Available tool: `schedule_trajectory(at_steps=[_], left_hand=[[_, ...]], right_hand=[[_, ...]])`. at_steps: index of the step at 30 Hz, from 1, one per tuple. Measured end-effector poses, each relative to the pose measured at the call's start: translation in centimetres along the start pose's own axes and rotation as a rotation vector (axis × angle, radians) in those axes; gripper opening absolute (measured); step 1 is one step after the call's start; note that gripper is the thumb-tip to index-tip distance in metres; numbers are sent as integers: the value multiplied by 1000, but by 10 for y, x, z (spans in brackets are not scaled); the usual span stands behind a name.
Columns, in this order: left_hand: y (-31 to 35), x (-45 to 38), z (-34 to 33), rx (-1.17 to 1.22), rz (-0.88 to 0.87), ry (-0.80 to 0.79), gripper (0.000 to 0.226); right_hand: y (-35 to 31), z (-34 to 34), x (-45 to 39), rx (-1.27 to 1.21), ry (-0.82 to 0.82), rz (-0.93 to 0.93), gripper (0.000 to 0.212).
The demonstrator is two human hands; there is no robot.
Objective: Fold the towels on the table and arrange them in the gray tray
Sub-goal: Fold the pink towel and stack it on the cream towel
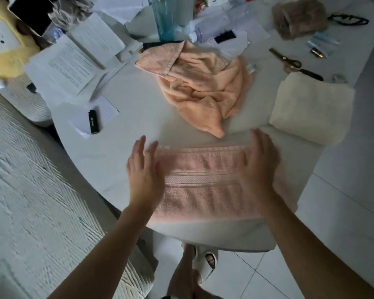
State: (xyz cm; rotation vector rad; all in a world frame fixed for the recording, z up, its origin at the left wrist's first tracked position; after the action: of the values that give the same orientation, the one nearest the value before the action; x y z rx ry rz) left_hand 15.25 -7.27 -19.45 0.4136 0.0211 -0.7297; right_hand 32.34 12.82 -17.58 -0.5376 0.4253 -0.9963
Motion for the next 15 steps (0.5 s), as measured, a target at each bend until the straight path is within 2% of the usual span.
schedule_trajectory(at_steps=[2,3,5,7,10,15], left_hand=[[15,25,-9,-45,-234,-152,56],[16,37,-17,-132,-287,-261,63],[3,52,-30,-377,-257,-404,80],[-10,55,-33,-481,-206,-385,83],[-12,53,-31,-402,-205,-326,71],[-5,53,-32,-358,-190,-312,68]], right_hand=[[-41,-31,38,-1,-229,224,62],[-59,-48,56,8,-333,322,60],[-83,-80,84,71,-463,505,57],[-86,-96,89,148,-502,612,60],[-48,-85,66,275,-493,591,73],[64,-16,21,442,-352,304,68]])
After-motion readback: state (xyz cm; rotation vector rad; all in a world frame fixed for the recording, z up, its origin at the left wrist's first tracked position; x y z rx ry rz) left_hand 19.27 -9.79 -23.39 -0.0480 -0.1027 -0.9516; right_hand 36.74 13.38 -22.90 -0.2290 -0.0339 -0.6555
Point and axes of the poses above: each hand's wrist, its own x-axis away from the middle knuckle, its own z-axis out of the back of the hand, y = z × x, the point moved 2 cm from there along -x, towards the middle knuckle, and after that the axes turned 10 degrees about -x, right-handed, at the moved point
